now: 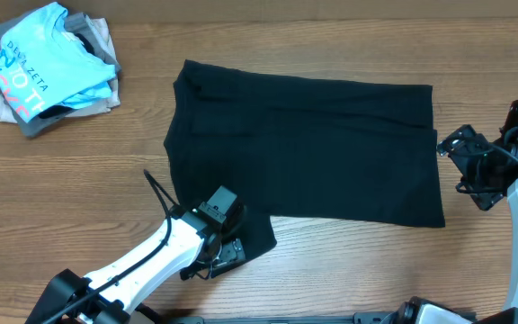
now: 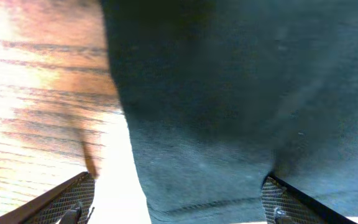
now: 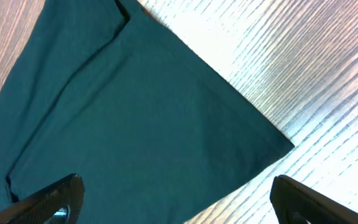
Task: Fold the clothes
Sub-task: 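Grasp the shirt's bottom corners with both grippers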
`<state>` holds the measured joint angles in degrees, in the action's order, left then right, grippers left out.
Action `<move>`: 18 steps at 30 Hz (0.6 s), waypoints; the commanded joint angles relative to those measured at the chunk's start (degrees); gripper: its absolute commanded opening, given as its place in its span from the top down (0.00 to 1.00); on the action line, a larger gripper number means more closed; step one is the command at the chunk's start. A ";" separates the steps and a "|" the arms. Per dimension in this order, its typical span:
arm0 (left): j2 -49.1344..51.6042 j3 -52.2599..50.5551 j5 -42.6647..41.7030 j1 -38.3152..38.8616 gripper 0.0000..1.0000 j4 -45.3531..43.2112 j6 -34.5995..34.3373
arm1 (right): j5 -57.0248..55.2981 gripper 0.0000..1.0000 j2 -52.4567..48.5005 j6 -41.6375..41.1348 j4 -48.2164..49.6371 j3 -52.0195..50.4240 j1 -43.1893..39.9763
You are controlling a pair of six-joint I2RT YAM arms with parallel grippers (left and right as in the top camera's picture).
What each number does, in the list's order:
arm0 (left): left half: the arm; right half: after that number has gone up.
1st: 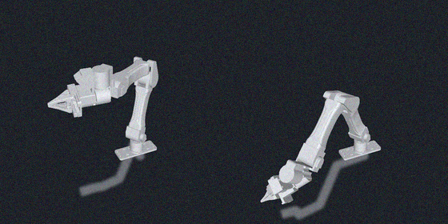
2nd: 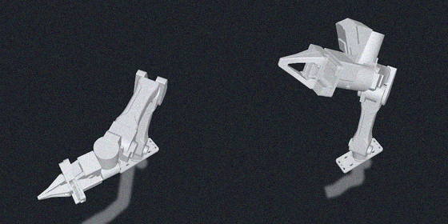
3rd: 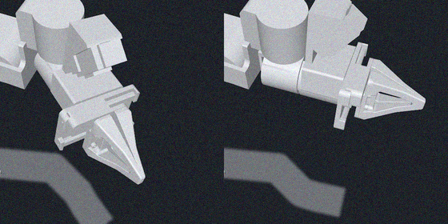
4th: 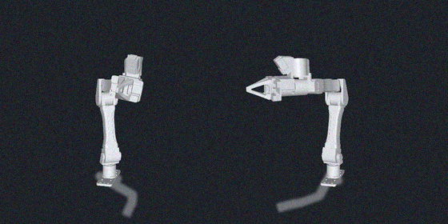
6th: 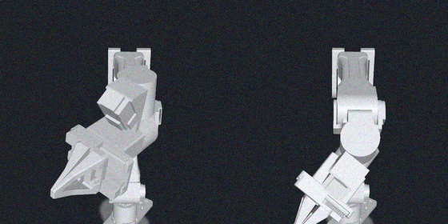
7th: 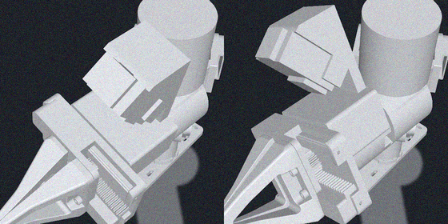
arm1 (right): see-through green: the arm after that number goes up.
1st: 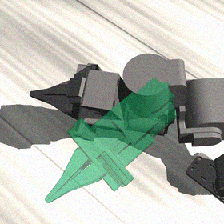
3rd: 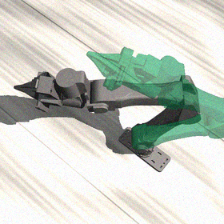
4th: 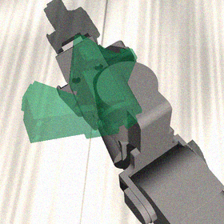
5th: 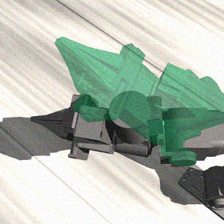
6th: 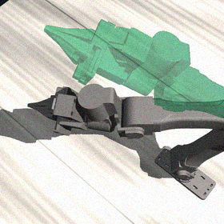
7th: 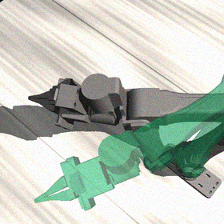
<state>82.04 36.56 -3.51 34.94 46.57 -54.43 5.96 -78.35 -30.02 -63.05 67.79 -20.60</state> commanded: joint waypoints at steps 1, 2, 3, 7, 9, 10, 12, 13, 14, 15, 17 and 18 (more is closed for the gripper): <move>1.01 -1.22 1.66 -1.79 0.12 -0.20 -2.32 | -0.35 0.00 -0.22 -0.26 -0.22 -0.09 -0.15; 1.11 -1.22 1.42 -2.21 0.13 -0.13 -2.10 | -0.35 0.00 -0.22 -0.24 -0.28 -0.09 -0.15; 1.11 -1.22 1.57 -2.40 0.13 -0.13 -1.88 | -0.35 0.00 -0.22 -0.24 -0.31 -0.09 -0.15; 1.11 -1.22 2.69 -2.40 0.18 -0.50 -1.66 | -0.37 0.00 -0.22 -0.57 -0.24 -0.44 -0.15; 1.11 -1.31 2.67 -2.40 0.22 -1.01 -1.44 | -0.42 0.00 -0.22 -1.44 -0.04 -1.53 -0.15; 1.11 -1.36 2.67 -2.40 0.25 -1.40 -1.46 | -0.35 0.00 -0.22 -1.90 0.04 -2.36 -0.15; 1.11 -1.70 2.62 -2.40 0.37 -2.58 -1.49 | -0.37 0.00 -0.22 -3.82 0.74 -5.55 -0.15; 1.11 -1.79 2.62 -2.40 0.39 -2.89 -1.49 | -0.48 0.02 -0.22 -4.85 1.18 -6.82 -0.15; 1.11 -1.86 2.58 -2.40 0.41 -3.15 -1.49 | -0.61 0.03 -0.22 -6.32 1.68 -8.26 -0.15; 1.11 -1.92 2.49 -2.40 0.41 -3.28 -1.49 | -0.59 0.04 -0.22 -7.72 2.71 -10.29 -0.15; 1.11 -1.99 2.47 -2.40 0.42 -3.26 -1.38 | -0.50 0.04 -0.22 -9.84 3.52 -12.66 -0.15; 1.11 -2.01 2.45 -2.40 0.43 -3.23 -1.25 | -0.50 0.05 -0.22 -10.75 3.80 -13.75 -0.15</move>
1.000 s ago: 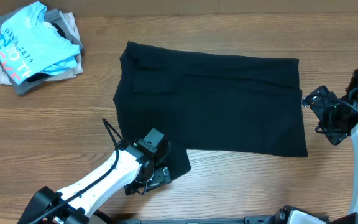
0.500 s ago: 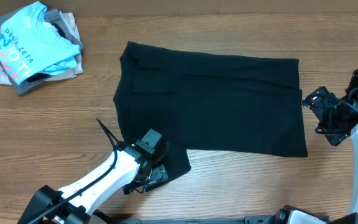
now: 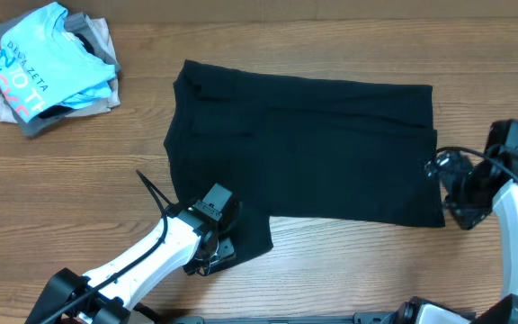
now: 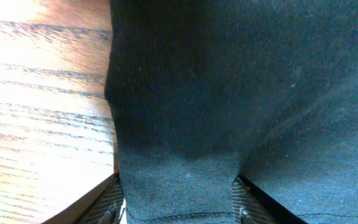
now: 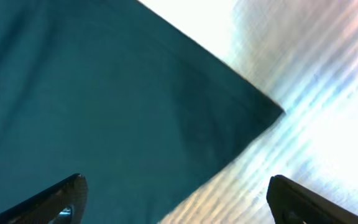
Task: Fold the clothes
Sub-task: 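Grasp the shirt's bottom corners with both grippers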
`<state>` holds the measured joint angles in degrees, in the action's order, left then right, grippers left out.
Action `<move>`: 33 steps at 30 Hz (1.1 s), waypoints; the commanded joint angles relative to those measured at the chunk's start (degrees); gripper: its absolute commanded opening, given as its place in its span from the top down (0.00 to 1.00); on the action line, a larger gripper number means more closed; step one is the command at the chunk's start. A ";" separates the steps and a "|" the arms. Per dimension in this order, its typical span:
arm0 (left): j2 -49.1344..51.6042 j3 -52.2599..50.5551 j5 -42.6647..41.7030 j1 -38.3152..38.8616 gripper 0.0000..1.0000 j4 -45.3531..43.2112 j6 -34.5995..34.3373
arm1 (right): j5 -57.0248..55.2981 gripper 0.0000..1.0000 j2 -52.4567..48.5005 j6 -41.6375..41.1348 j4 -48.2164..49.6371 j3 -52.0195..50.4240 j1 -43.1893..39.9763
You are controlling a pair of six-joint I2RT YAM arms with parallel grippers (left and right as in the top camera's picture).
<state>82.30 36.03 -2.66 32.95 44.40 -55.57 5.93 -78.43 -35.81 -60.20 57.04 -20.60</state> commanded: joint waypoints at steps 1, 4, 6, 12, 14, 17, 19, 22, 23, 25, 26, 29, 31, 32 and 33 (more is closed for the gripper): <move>0.85 -1.51 1.60 -0.42 0.44 -0.98 -0.11 | -0.09 0.05 -0.13 -4.94 1.44 -4.02 -0.15; 0.85 -1.51 1.60 -0.42 0.43 -1.18 -0.13 | 1.09 0.08 -0.13 -4.94 3.37 -7.54 -0.15; 0.85 -1.51 1.60 -0.42 0.38 -1.40 -0.13 | 1.22 0.11 -0.13 -4.94 4.46 -9.77 -0.15; 0.85 -1.51 1.49 -0.42 0.38 -1.36 -0.13 | 0.00 0.14 -0.33 -5.49 7.08 -12.76 -0.15; 0.85 -1.51 1.53 -0.42 0.38 -1.38 -0.13 | -1.92 0.14 -1.11 -7.69 7.41 -12.83 -0.15; 0.85 -1.51 1.57 -0.42 0.38 -1.38 -0.13 | -2.91 0.14 -2.95 -8.85 8.83 -12.83 -0.15; 0.85 -1.51 1.55 -0.42 0.38 -1.38 -0.13 | -2.86 0.14 -5.01 -9.03 10.56 -12.83 -0.15; 0.85 -1.51 1.60 -0.42 0.37 -1.36 -0.11 | -2.71 0.15 -8.76 -9.03 12.26 -12.83 -0.15; 0.85 -1.51 1.60 -0.42 0.37 -1.36 -0.11 | -2.71 0.17 -9.79 -9.05 12.50 -12.83 -0.15; 0.85 -1.51 1.57 -0.42 0.37 -1.22 -0.11 | -2.71 0.19 -11.80 -9.05 13.27 -12.83 -0.15; 0.85 -1.51 1.57 -0.42 0.37 -1.09 -0.11 | -2.71 0.20 -12.70 -9.05 13.79 -12.83 -0.15; 0.85 -1.51 1.57 -0.42 0.38 -1.07 -0.11 | -2.71 0.21 -13.22 -9.03 14.64 -12.83 -0.15; 0.85 -1.51 1.57 -0.42 0.38 -1.14 -0.13 | -2.82 0.24 -13.22 -9.03 14.73 -12.83 -0.15; 0.85 -1.51 1.57 -0.42 0.38 -1.16 -0.13 | -2.95 0.27 -13.22 -9.01 14.71 -12.83 -0.15; 0.85 -1.51 1.57 -0.42 0.39 -1.18 -0.13 | -2.95 0.32 -13.22 -9.01 14.69 -12.83 -0.15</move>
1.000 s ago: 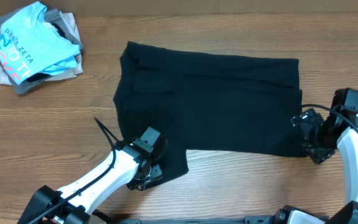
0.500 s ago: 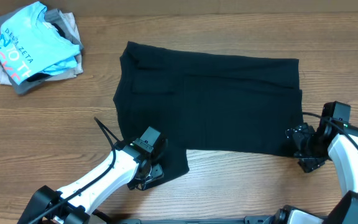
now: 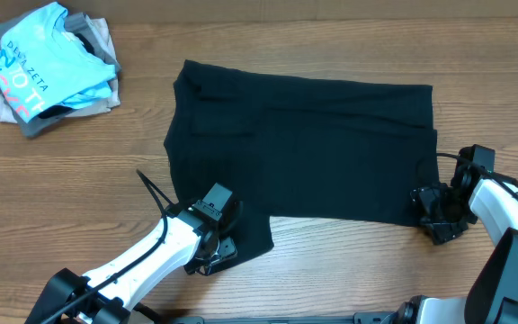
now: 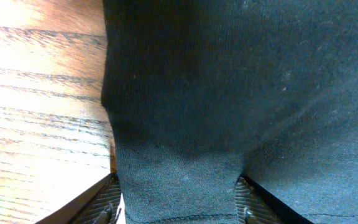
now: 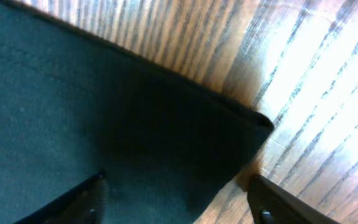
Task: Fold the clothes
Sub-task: 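Grasp the shirt's bottom corners with both grippers, then lift the bottom edge with both grippers and fold it up toward the top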
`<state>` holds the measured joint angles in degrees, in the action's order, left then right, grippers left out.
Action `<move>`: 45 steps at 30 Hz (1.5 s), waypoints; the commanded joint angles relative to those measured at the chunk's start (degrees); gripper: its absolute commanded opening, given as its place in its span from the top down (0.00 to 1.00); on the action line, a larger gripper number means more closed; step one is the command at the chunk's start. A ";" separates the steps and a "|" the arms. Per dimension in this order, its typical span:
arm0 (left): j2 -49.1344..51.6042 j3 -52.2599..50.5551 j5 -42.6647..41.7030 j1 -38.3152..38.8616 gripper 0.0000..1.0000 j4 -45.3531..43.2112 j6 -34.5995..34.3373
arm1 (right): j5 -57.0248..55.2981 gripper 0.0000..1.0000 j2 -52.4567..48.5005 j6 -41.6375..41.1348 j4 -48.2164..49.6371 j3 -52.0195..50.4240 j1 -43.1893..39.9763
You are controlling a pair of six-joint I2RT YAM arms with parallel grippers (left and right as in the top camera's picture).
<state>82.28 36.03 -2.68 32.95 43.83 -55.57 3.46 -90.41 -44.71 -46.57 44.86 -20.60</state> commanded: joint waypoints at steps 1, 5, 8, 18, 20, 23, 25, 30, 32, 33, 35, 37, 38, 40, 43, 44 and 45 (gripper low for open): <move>0.87 -1.51 1.60 -0.42 0.41 -0.61 -0.13 | -0.46 0.36 -1.25 -0.11 1.07 -0.66 -0.15; 0.87 -1.51 1.62 -0.42 0.56 -0.57 -0.11 | -0.46 0.51 -1.25 -0.94 1.22 -0.66 -0.15; 0.87 -1.49 1.60 -0.42 0.71 -0.59 -0.13 | -0.44 0.67 -1.25 -1.86 0.96 -0.66 -0.15; 0.74 0.52 1.22 -0.42 0.96 3.58 -0.11 | -0.44 0.96 -1.22 -3.58 -0.50 0.26 -0.15; 0.39 1.86 1.44 -0.39 0.96 5.40 -0.09 | -0.42 0.96 -1.22 -3.58 -0.85 0.59 -0.15; -0.76 4.02 1.97 -0.24 0.96 7.72 0.31 | -0.44 0.96 -1.09 -4.81 -1.84 1.03 -0.15; -2.29 5.86 2.95 -0.24 0.96 10.19 0.28 | -0.42 0.96 -0.44 -6.08 -2.45 1.03 -0.15; -6.34 9.46 5.84 -0.24 0.96 15.32 0.31 | -0.37 0.96 1.88 -6.36 -2.67 1.22 -0.15; -8.17 10.84 7.61 -0.26 0.96 16.17 0.33 | -0.39 0.96 3.17 -6.34 -3.26 1.95 -0.15; -8.98 11.50 8.46 -0.26 0.96 16.17 0.81 | -0.39 0.96 3.87 -6.34 -3.54 2.43 -0.15; -10.34 13.38 10.03 -0.31 0.96 15.96 3.17 | -0.37 0.96 5.49 -6.29 -4.22 3.65 -0.15; -10.95 16.11 11.80 -0.33 0.96 16.00 5.53 | -0.35 0.96 6.95 -6.12 -4.66 5.05 -0.15; -10.95 17.27 12.37 -0.33 0.96 16.00 6.25 | -0.13 0.96 7.56 -6.10 -4.66 5.62 -0.15; -10.88 19.52 14.19 -0.35 0.96 15.47 7.52 | 0.94 0.96 8.70 -6.10 -4.42 6.82 -0.15; -10.86 21.27 16.92 -0.37 0.96 12.59 9.64 | 2.78 0.96 9.11 -5.92 -2.73 7.89 0.02; -10.84 21.42 17.55 -0.48 0.96 10.97 10.56 | 3.67 0.96 9.09 -5.90 -1.77 7.91 0.02; -10.82 21.46 17.94 -0.70 0.96 9.62 11.08 | 4.13 0.96 9.09 -5.90 -1.25 7.91 0.02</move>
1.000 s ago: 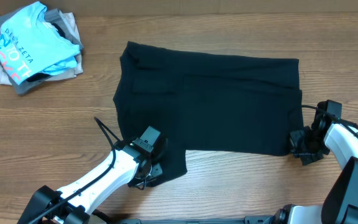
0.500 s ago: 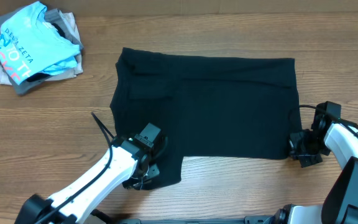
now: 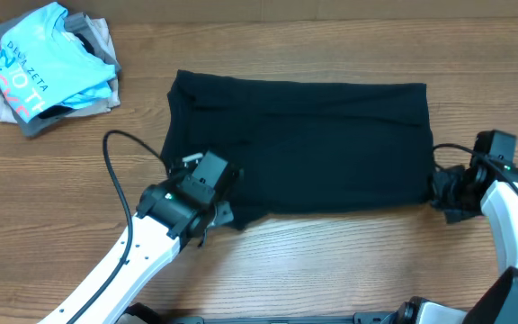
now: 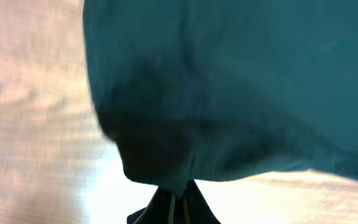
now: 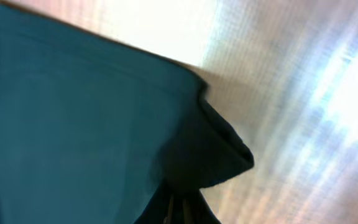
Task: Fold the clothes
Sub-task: 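Lift the bottom edge with both grippers and fold it up toward the top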
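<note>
A black garment [image 3: 304, 144] lies spread across the middle of the wooden table. My left gripper [image 3: 223, 209] is shut on the garment's near left corner, and the cloth [image 4: 229, 93] hangs from its closed jaws above the table. At the right, my right gripper [image 3: 437, 187] is shut on the near right corner [image 5: 210, 155], which is lifted off the wood. Both near corners are pulled up and toward the far side, so the near edge sits further back.
A pile of other clothes with a light blue printed shirt [image 3: 48, 58] on top sits at the far left corner. A black cable [image 3: 120, 180] loops from the left arm over the table.
Both grippers went from open around the near corners to shut on them. Both have lifted and moved toward the far side, drawing the near edge of the garment back.
My left gripper stood open over the near left sleeve corner while the right hovered open off the right edge. The left jaws narrowed around the cloth and the right came down to the near right corner. Now both hold their corners, raised.
</note>
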`<state>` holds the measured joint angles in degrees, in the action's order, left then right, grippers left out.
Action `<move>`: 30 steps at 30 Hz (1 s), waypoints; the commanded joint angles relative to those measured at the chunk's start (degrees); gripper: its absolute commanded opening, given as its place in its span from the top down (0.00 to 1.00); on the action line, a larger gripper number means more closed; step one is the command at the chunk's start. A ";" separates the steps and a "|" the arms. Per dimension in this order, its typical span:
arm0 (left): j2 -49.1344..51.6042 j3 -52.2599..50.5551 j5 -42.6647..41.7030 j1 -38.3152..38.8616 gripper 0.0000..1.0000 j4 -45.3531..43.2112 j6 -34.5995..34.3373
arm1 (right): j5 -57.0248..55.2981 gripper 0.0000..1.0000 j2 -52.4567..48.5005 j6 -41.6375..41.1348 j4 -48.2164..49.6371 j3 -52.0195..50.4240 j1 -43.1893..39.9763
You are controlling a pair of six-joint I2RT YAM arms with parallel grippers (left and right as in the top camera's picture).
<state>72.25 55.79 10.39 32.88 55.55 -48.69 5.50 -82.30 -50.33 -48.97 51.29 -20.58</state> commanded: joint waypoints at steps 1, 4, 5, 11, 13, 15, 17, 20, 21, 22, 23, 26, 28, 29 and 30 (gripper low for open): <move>-0.68 1.68 5.11 -1.07 0.96 -3.61 4.70 | 2.38 0.96 0.98 -0.31 1.62 1.49 0.00; -0.33 1.70 5.07 -2.84 0.96 -6.91 6.62 | 3.21 0.96 0.98 -0.31 3.02 1.49 0.00; -0.17 1.68 5.16 -3.54 0.96 -7.63 7.17 | 3.61 0.96 0.98 -0.31 3.63 1.49 0.00; 2.62 1.68 5.18 -9.27 0.96 -14.10 12.13 | 6.40 0.96 0.96 -0.37 10.16 1.46 0.79; 4.24 1.68 4.87 -10.56 0.96 -15.76 12.83 | 6.40 0.96 0.96 -0.74 12.20 1.46 1.86; 6.05 1.68 4.83 -11.32 0.96 -17.18 13.07 | 6.34 0.96 0.90 -0.74 14.27 1.46 3.41; 8.63 1.68 4.81 -11.89 0.96 -19.30 13.88 | 6.01 0.96 0.46 -0.74 16.90 1.46 5.57; 11.34 1.68 5.05 -11.89 0.96 -21.94 14.10 | 4.13 0.96 -0.96 -0.76 19.96 1.46 8.31; 12.17 1.68 5.09 -11.91 0.96 -23.15 14.51 | 2.78 0.96 -1.77 -0.94 20.79 1.46 9.14; 13.05 1.68 5.16 -11.96 0.96 -24.61 15.23 | 1.25 0.96 -2.60 -1.60 21.38 1.46 9.79; 13.73 1.68 5.29 -12.00 0.96 -25.97 15.69 | -0.17 0.96 -3.34 -2.54 21.77 1.46 10.16; 15.80 1.68 5.73 -12.70 0.96 -31.36 17.46 | -1.18 0.96 -6.51 -3.54 26.14 1.46 10.51; 16.59 1.68 5.92 -13.38 0.95 -33.59 17.49 | -0.94 0.96 -7.50 -3.54 28.39 1.46 10.51; 17.07 1.68 6.16 -13.79 0.95 -34.77 17.55 | -0.96 0.96 -7.89 -3.54 29.38 1.46 10.51; 17.42 1.68 6.12 -14.12 0.95 -35.69 17.99 | -0.96 0.96 -7.98 -3.54 30.23 1.46 10.51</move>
<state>88.27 56.38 14.48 20.32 22.06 -32.95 6.09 -89.47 -52.99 -20.75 51.75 -10.09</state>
